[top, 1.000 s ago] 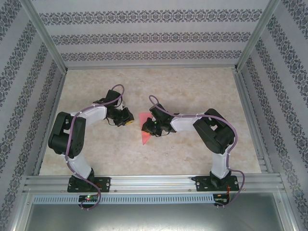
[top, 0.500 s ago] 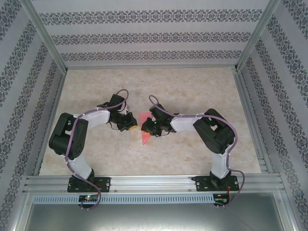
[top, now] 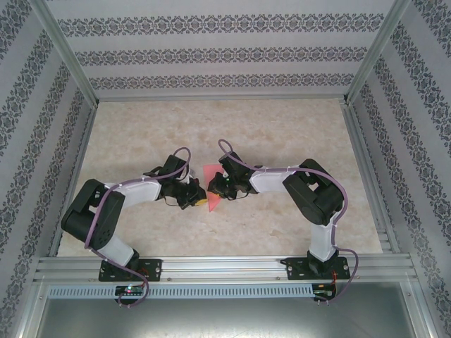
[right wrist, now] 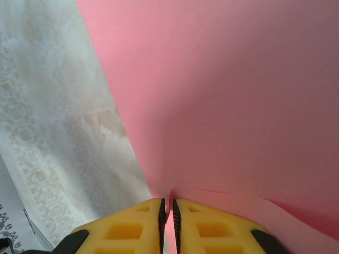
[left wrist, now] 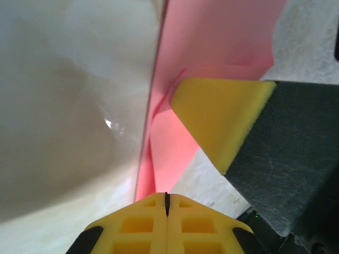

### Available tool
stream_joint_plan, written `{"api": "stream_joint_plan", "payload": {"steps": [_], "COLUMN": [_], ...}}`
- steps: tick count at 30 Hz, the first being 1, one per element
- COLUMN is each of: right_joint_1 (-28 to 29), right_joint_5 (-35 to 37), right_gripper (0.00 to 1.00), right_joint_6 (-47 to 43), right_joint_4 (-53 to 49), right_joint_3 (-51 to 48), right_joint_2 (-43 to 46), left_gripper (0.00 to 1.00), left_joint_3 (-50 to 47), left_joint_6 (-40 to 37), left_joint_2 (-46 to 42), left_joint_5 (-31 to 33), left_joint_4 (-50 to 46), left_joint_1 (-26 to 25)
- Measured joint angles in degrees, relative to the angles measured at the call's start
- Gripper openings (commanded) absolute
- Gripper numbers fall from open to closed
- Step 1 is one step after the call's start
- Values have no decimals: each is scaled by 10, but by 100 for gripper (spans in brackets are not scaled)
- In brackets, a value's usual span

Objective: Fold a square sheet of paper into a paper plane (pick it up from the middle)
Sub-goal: Fold the paper at the center of the table.

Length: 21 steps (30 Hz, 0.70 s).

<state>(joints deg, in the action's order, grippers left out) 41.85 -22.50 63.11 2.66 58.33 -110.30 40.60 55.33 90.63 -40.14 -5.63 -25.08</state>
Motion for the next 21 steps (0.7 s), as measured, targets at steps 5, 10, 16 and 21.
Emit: {"api": "stream_joint_plan", "payload": {"steps": [5,10,16,21], "right_joint_1": [0,-1,-5,-5], "right_joint_5": [1,2,4,4], "right_gripper": [15,16,15,13], "right_joint_6": [0,0,0,2], "right_joint_4": [-1,-4,-7,-6], "right_joint_3": [0,0,0,0], "right_joint_2": [0,0,0,0], "left_gripper": [0,0,0,0], "left_joint_3": [-3,-3,-4,-13], "left_joint_6": [26,35,46,52], "left_joint_2": [3,14,26,28], "left_joint_5": [-5,-6,-3,10], "left_joint_4": [40,53,71,78], "left_joint_1": [-16,-19,-23,-34]}}
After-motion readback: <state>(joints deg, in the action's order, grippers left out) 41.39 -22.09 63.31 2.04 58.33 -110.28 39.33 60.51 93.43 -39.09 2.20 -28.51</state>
